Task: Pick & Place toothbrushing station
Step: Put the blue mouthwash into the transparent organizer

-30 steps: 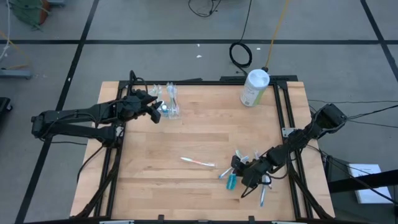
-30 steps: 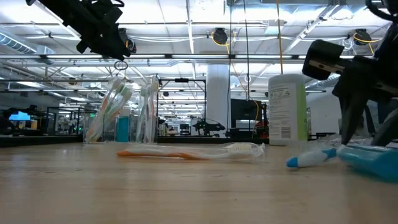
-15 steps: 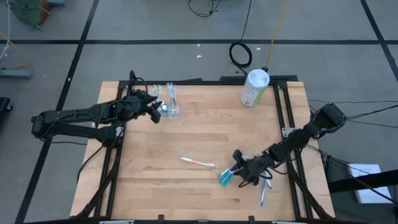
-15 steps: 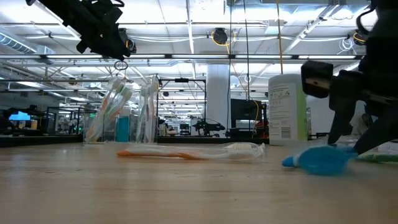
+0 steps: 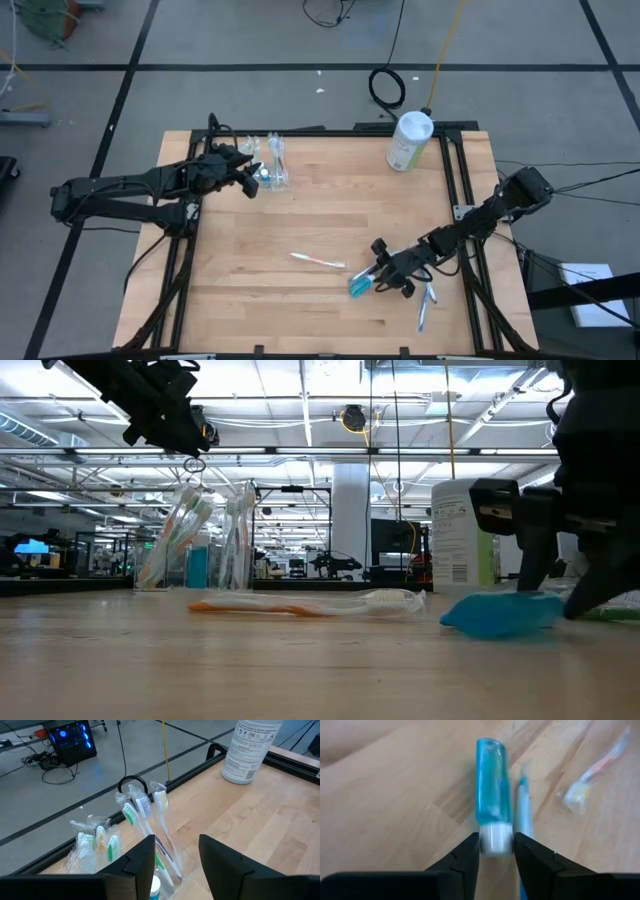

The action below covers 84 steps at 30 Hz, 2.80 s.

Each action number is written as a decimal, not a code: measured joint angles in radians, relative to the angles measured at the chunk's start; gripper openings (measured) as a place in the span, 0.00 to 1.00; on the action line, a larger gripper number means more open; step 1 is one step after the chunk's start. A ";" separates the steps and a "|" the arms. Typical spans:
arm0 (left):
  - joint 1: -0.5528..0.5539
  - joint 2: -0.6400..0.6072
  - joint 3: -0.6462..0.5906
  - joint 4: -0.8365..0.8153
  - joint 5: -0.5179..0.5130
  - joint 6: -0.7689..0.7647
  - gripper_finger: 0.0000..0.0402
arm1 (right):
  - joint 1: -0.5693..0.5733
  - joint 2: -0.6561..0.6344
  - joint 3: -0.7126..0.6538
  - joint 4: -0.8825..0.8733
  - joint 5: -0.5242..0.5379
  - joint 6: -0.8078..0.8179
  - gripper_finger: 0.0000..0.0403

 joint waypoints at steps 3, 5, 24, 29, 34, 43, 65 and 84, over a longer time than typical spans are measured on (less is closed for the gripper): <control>0.000 0.000 0.000 0.000 0.000 0.000 0.40 | -0.001 0.003 -0.001 -0.002 0.000 0.000 0.34; 0.000 0.000 0.000 0.000 0.000 0.000 0.40 | -0.001 0.006 -0.001 0.000 -0.001 0.010 0.36; 0.000 0.000 0.000 0.006 0.000 -0.004 0.40 | -0.001 -0.001 0.000 0.130 0.085 -0.030 0.21; 0.000 0.000 0.000 0.085 0.036 -0.004 0.40 | -0.014 -0.016 0.010 0.220 0.141 -0.387 0.25; 0.000 0.001 0.000 0.184 0.233 -0.005 0.40 | -0.100 -0.015 0.092 0.220 0.187 -0.866 0.24; -0.006 0.163 0.001 0.339 0.615 -0.004 0.40 | -0.325 -0.013 0.221 0.184 0.134 -1.160 0.23; -0.052 0.834 0.488 0.099 0.827 0.069 0.40 | -0.373 -0.007 0.225 0.089 0.162 -1.033 0.24; -0.056 0.929 0.506 0.115 0.880 0.079 0.40 | -0.373 -0.006 0.224 0.118 0.169 -1.045 0.24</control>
